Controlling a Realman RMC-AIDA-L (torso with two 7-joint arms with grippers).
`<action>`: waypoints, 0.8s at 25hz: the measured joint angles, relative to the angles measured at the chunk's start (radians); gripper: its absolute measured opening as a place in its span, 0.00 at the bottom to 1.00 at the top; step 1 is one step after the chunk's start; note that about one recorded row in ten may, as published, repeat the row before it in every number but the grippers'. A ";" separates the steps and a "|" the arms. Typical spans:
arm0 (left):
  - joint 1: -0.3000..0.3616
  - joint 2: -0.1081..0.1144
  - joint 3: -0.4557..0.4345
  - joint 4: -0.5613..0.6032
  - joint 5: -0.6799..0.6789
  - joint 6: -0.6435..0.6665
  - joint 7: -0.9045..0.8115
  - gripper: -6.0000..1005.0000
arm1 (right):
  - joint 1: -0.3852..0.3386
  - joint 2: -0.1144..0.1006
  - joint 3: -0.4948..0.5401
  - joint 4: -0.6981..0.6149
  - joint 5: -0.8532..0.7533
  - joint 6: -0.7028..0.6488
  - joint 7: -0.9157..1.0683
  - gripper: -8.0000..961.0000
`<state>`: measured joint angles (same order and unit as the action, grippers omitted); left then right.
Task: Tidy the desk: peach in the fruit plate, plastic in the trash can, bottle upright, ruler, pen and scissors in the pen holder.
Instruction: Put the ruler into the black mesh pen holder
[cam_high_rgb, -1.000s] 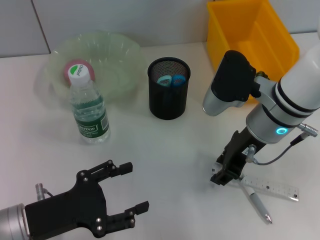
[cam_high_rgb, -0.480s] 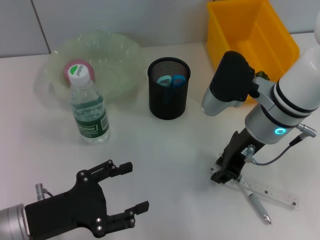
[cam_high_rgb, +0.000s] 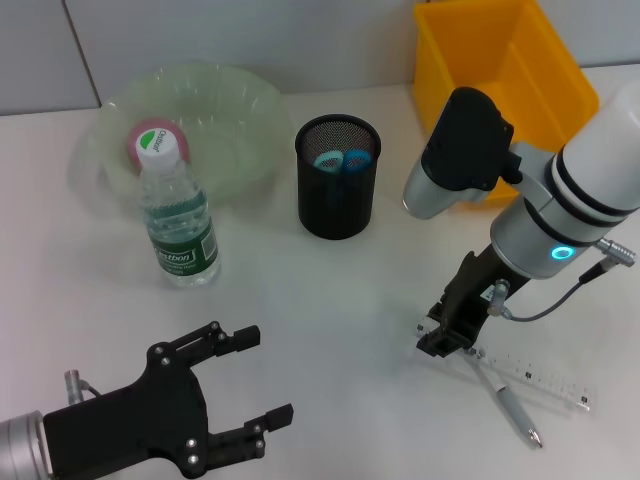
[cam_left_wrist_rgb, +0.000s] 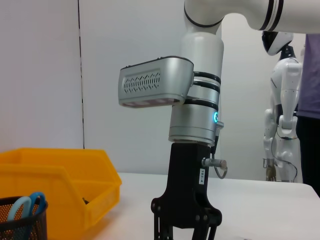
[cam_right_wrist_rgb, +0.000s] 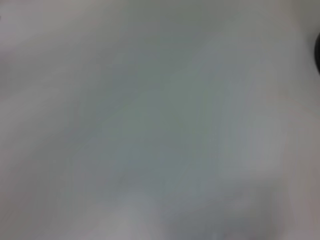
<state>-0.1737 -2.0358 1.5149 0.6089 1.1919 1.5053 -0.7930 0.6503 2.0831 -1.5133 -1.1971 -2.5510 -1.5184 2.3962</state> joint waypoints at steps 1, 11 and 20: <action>0.002 0.000 -0.003 0.000 0.000 0.005 0.000 0.79 | -0.002 0.000 0.002 -0.020 0.000 -0.013 0.006 0.40; 0.003 0.002 -0.015 0.000 -0.001 0.016 0.000 0.79 | -0.047 -0.002 0.032 -0.245 0.001 -0.090 0.050 0.40; 0.002 0.002 -0.026 0.000 -0.001 0.030 0.000 0.79 | -0.081 0.001 0.106 -0.494 0.004 -0.116 0.075 0.40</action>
<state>-0.1717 -2.0341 1.4890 0.6090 1.1908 1.5349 -0.7930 0.5696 2.0844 -1.4073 -1.6909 -2.5470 -1.6342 2.4716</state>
